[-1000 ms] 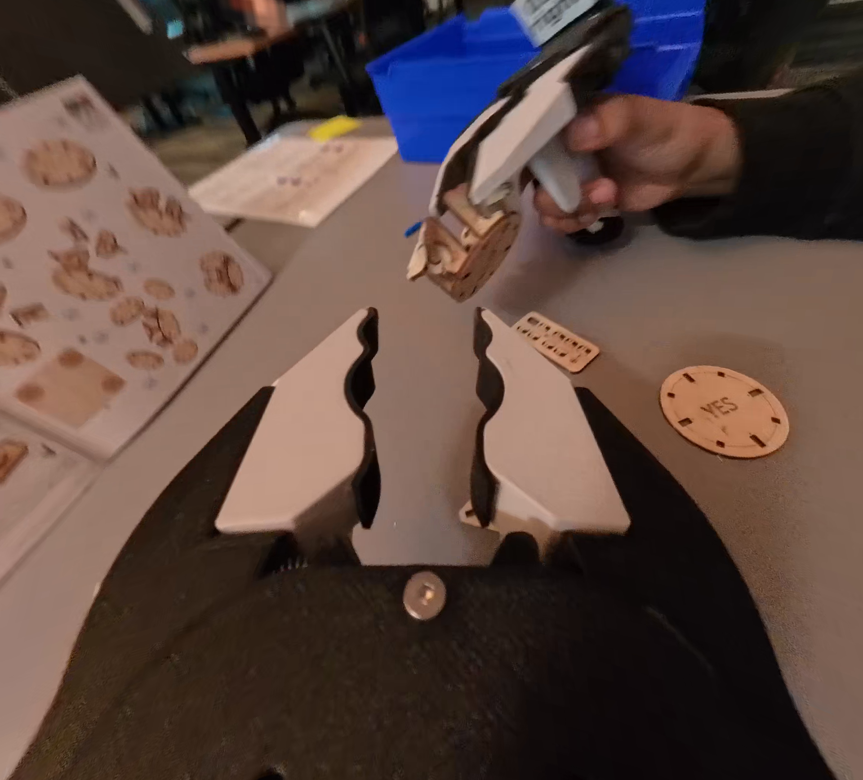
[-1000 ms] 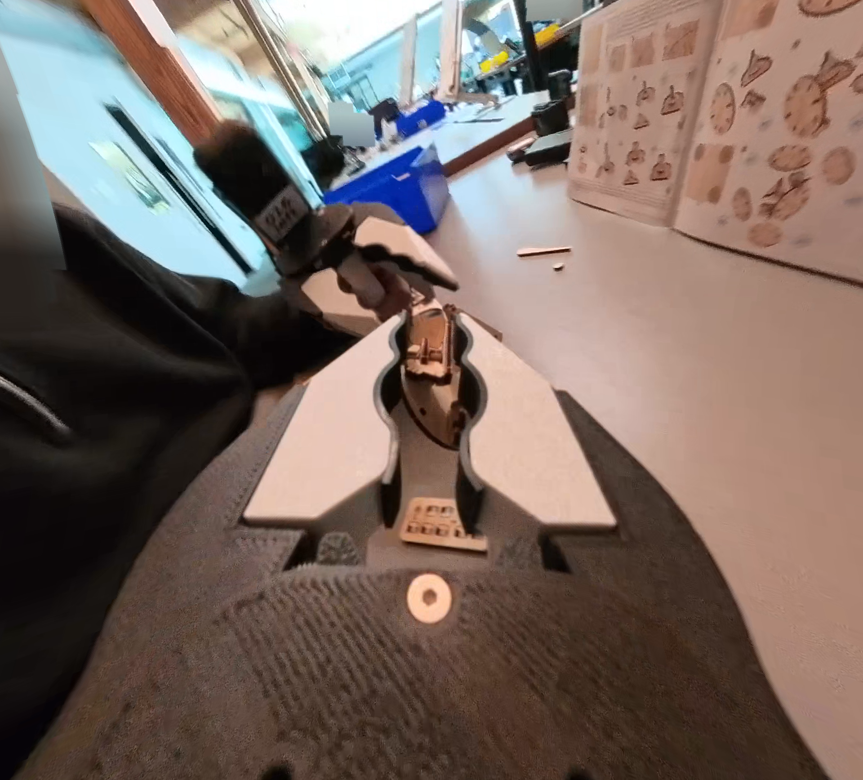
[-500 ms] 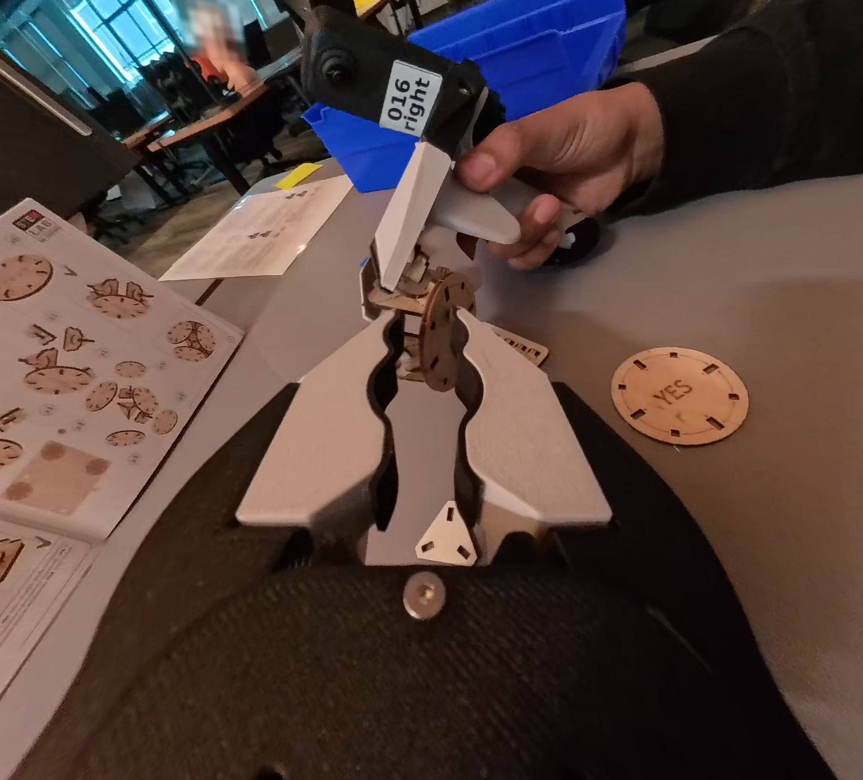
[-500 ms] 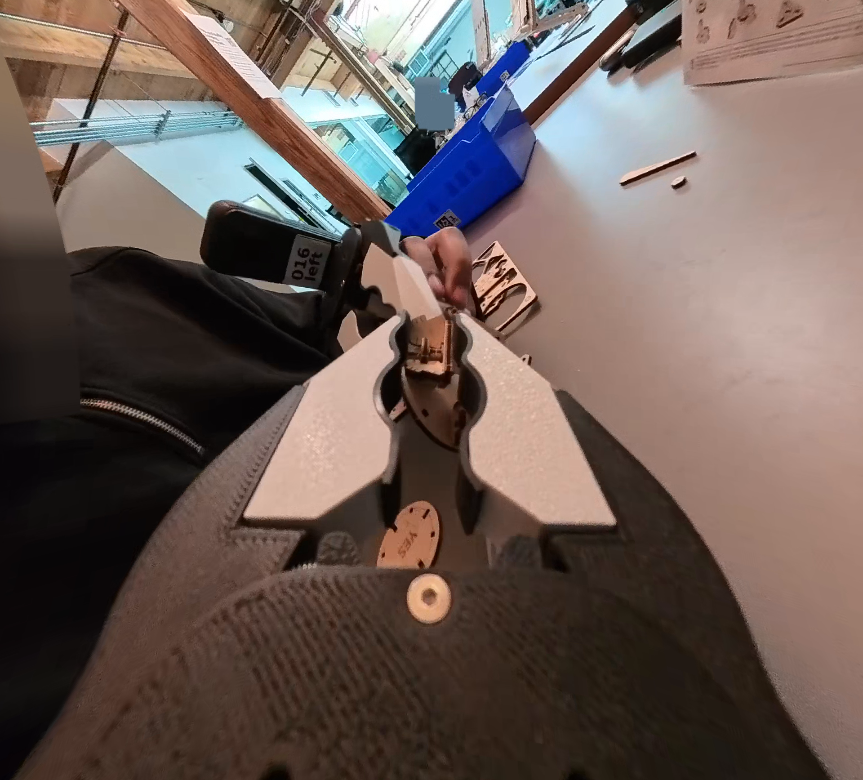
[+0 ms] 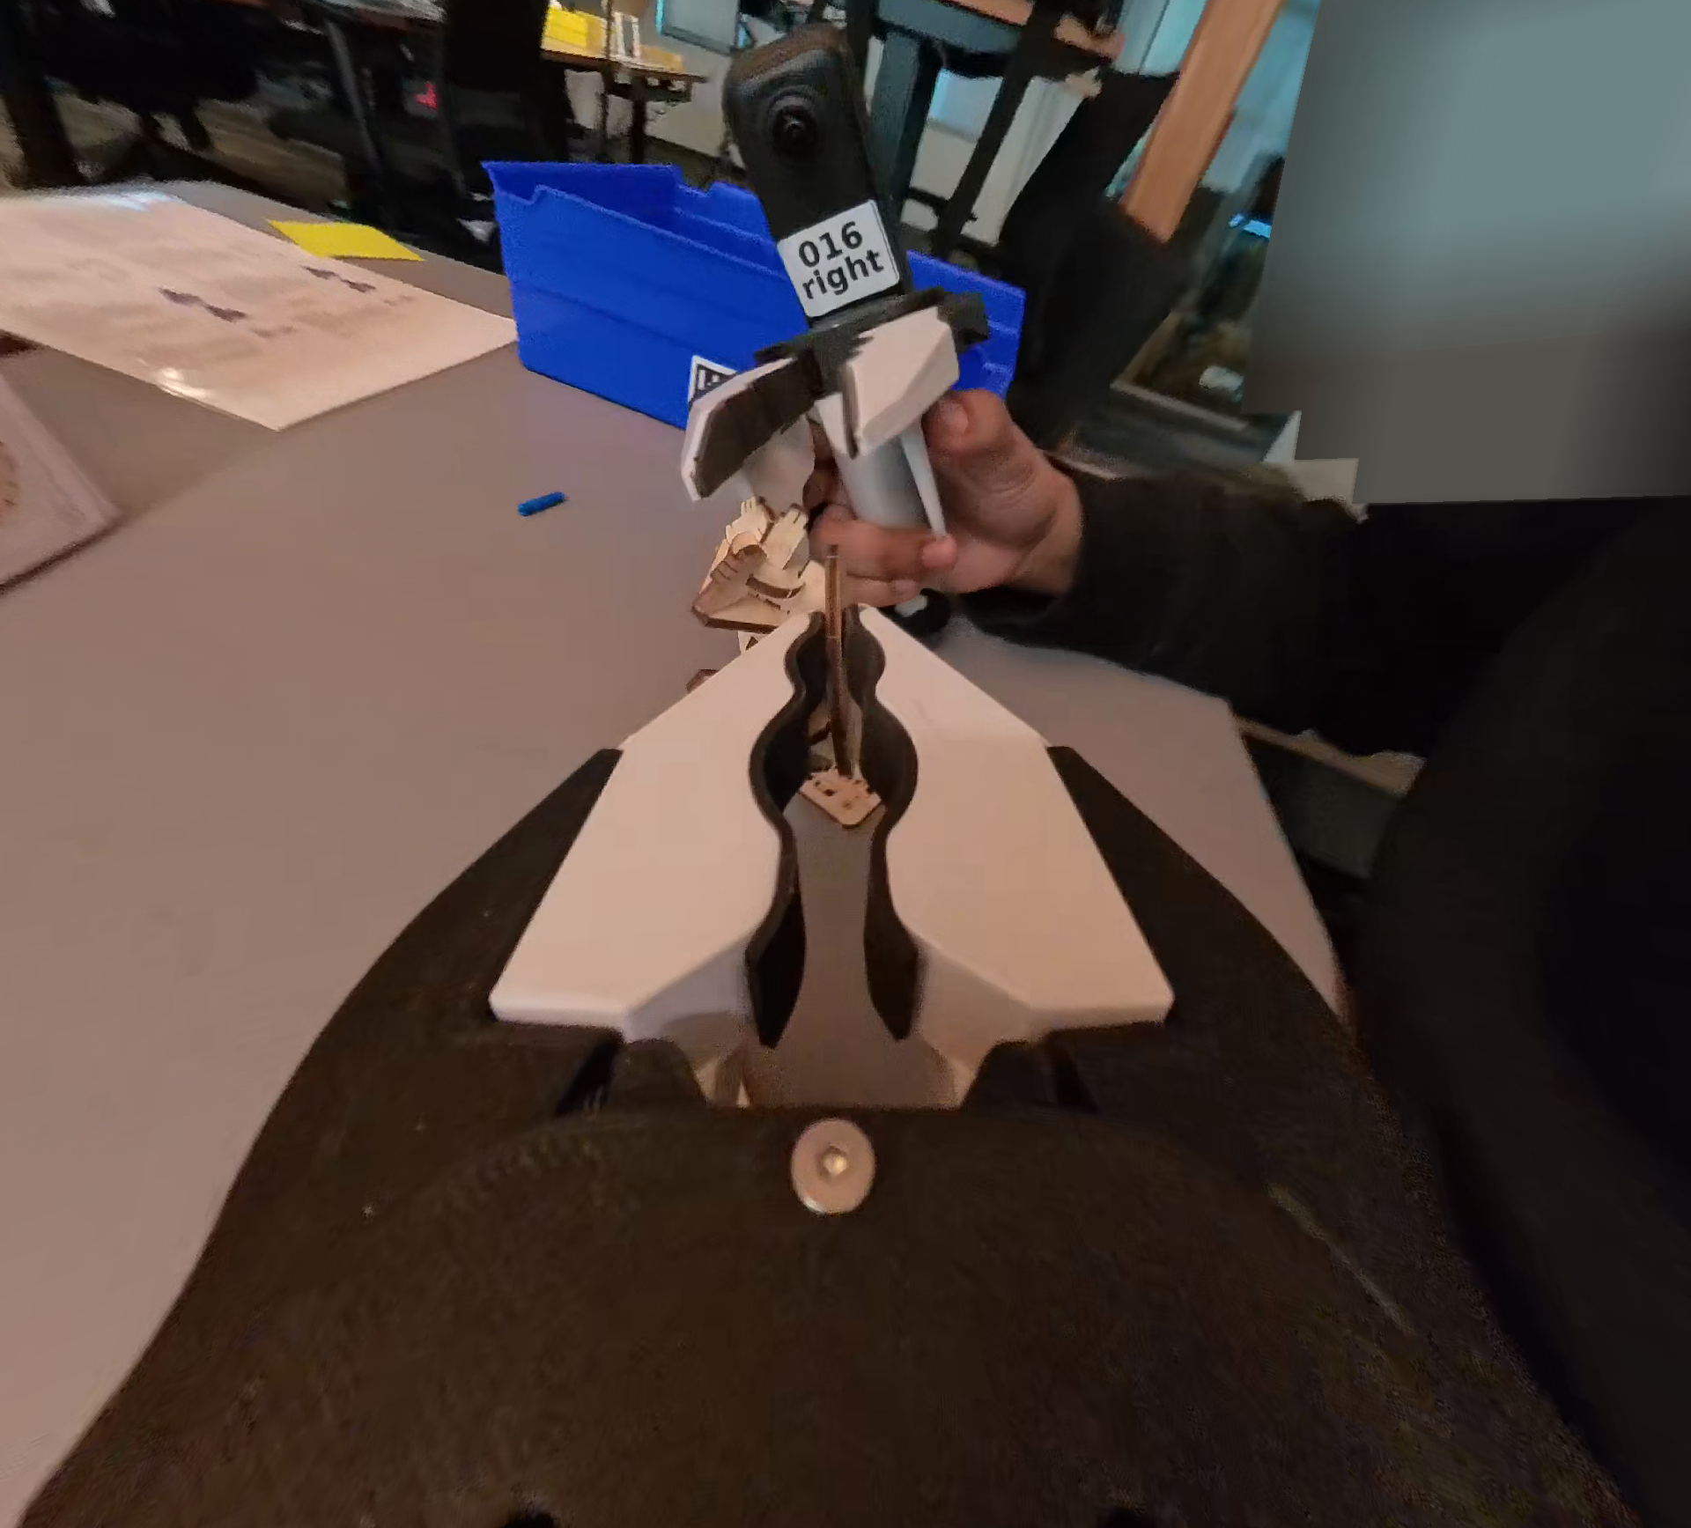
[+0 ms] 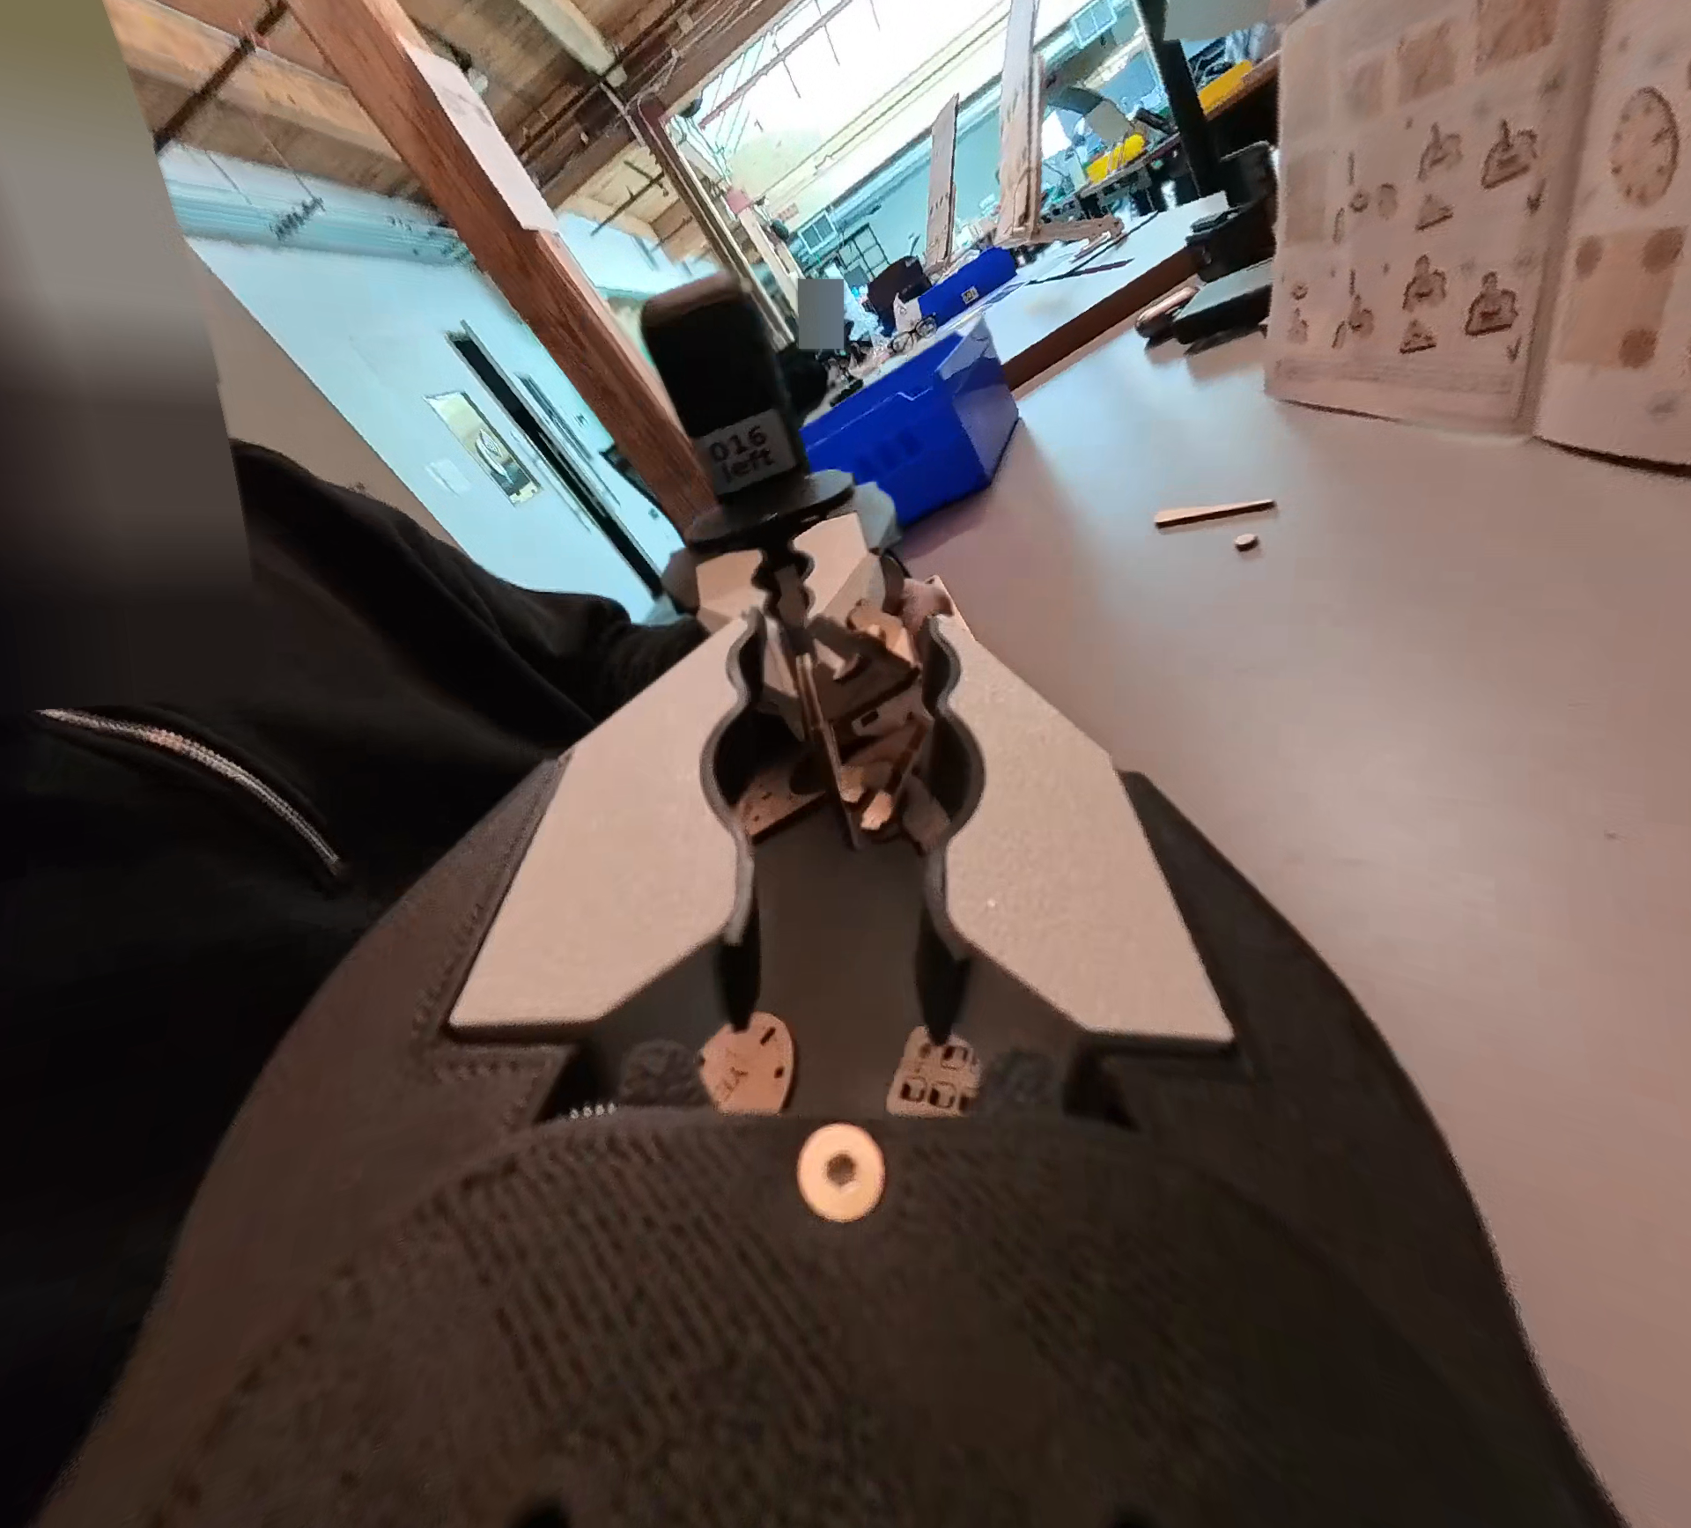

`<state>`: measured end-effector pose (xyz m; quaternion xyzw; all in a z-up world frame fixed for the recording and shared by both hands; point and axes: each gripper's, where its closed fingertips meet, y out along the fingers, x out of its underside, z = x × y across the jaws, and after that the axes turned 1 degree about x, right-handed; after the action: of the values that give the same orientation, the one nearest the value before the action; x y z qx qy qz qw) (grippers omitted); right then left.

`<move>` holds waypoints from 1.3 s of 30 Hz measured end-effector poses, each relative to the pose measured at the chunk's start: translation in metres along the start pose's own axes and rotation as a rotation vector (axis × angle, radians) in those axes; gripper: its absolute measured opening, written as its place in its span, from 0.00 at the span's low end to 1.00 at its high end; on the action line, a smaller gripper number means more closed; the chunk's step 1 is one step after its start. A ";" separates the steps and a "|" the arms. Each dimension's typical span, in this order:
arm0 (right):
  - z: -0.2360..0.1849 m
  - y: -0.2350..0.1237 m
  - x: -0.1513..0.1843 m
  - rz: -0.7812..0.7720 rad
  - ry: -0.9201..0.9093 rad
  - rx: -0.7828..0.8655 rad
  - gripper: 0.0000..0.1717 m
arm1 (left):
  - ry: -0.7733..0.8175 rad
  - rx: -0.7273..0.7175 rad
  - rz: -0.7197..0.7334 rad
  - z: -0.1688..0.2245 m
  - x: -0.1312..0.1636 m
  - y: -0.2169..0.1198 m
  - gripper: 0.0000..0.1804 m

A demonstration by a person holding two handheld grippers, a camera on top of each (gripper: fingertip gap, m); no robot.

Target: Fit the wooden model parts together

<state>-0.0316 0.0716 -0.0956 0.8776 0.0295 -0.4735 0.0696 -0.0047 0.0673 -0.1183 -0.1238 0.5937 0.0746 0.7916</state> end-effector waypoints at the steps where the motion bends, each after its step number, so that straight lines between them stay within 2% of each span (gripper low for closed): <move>1: -0.001 0.002 0.002 -0.017 -0.029 0.008 0.19 | -0.034 0.018 0.008 0.000 0.000 0.000 0.00; 5: -0.002 0.009 0.015 -0.098 -0.103 0.042 0.19 | -0.098 0.078 0.013 0.004 0.000 0.000 0.00; 14: -0.001 0.010 0.024 -0.125 -0.025 0.002 0.18 | -0.139 0.114 0.011 0.007 0.001 0.001 0.00; 17: 0.003 0.010 0.025 -0.140 -0.059 0.045 0.20 | -0.152 0.091 0.018 0.001 0.001 -0.001 0.00; 20: 0.014 0.007 0.019 -0.125 -0.163 0.161 0.22 | -0.164 0.053 0.030 -0.006 -0.001 -0.002 0.00; 26: 0.014 -0.001 0.000 -0.054 -0.342 0.282 0.16 | -0.216 -0.020 0.054 -0.022 -0.001 -0.007 0.00; 30: 0.011 0.001 0.003 -0.090 -0.412 0.302 0.10 | -0.226 -0.043 0.056 -0.026 -0.001 -0.007 0.00; 39: 0.014 0.011 0.020 -0.178 -0.407 0.300 0.10 | -0.156 -0.046 0.018 -0.018 0.002 -0.002 0.00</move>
<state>-0.0311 0.0585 -0.1190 0.7588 0.0213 -0.6435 -0.0985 -0.0204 0.0600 -0.1252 -0.1302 0.5294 0.1048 0.8318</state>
